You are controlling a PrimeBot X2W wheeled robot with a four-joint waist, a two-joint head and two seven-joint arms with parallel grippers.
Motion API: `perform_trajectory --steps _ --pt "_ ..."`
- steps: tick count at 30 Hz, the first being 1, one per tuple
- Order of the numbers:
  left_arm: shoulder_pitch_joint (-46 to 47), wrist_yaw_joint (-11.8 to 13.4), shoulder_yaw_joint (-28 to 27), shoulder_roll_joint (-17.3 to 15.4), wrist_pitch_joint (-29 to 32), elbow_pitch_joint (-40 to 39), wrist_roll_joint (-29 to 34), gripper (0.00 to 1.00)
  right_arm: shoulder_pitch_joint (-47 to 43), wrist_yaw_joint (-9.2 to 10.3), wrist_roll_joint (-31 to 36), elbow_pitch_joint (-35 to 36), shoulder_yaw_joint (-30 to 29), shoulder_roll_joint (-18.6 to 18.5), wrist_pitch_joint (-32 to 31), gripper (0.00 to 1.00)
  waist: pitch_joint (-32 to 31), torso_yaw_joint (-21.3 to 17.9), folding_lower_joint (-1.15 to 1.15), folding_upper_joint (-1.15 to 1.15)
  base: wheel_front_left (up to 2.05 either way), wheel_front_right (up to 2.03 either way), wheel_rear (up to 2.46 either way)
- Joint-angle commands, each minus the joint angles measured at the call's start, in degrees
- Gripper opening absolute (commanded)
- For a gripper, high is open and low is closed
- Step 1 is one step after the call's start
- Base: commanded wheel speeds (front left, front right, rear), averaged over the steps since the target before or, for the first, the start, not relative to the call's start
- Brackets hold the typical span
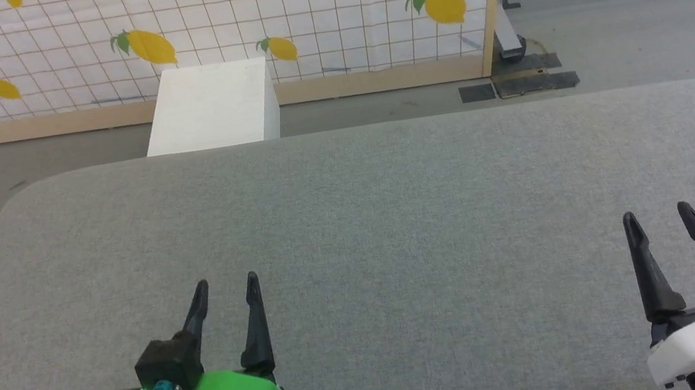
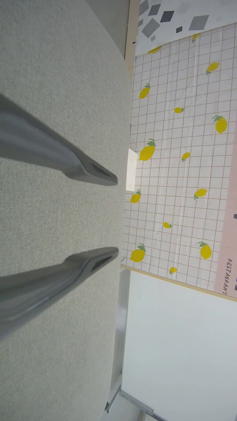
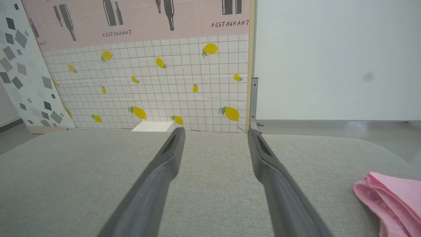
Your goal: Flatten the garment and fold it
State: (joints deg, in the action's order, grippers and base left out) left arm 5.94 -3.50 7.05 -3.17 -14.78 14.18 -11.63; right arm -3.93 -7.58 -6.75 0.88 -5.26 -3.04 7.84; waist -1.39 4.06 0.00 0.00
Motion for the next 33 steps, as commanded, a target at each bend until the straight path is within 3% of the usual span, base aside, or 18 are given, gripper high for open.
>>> perform_trajectory --steps 1,14,15,33 --pt "-0.9 0.1 0.2 0.3 -0.2 0.2 -0.1 1.00 -0.9 0.09 -0.5 -0.1 0.3 0.1 0.5 1.00 -0.3 0.1 0.00 0.00 0.00 0.00 0.00" --pt "-1.5 0.9 0.1 0.3 -0.2 0.3 -0.8 1.00 -1.3 0.09 -2.3 -0.1 1.7 0.2 0.6 1.00 0.1 -0.5 0.00 0.00 0.00 0.00 0.00" --pt "-1.0 0.6 0.1 0.0 0.0 0.3 -0.5 0.00 -0.9 -0.01 -1.9 -0.3 1.6 0.0 0.3 0.00 0.1 -0.5 0.00 0.00 0.00 0.00 0.00" --pt "-1.3 0.8 -0.4 0.0 1.2 -0.9 0.4 0.00 -0.5 0.01 -1.2 -0.3 1.9 0.0 -0.4 0.00 0.2 -0.8 0.00 0.00 0.00 0.00 0.00"
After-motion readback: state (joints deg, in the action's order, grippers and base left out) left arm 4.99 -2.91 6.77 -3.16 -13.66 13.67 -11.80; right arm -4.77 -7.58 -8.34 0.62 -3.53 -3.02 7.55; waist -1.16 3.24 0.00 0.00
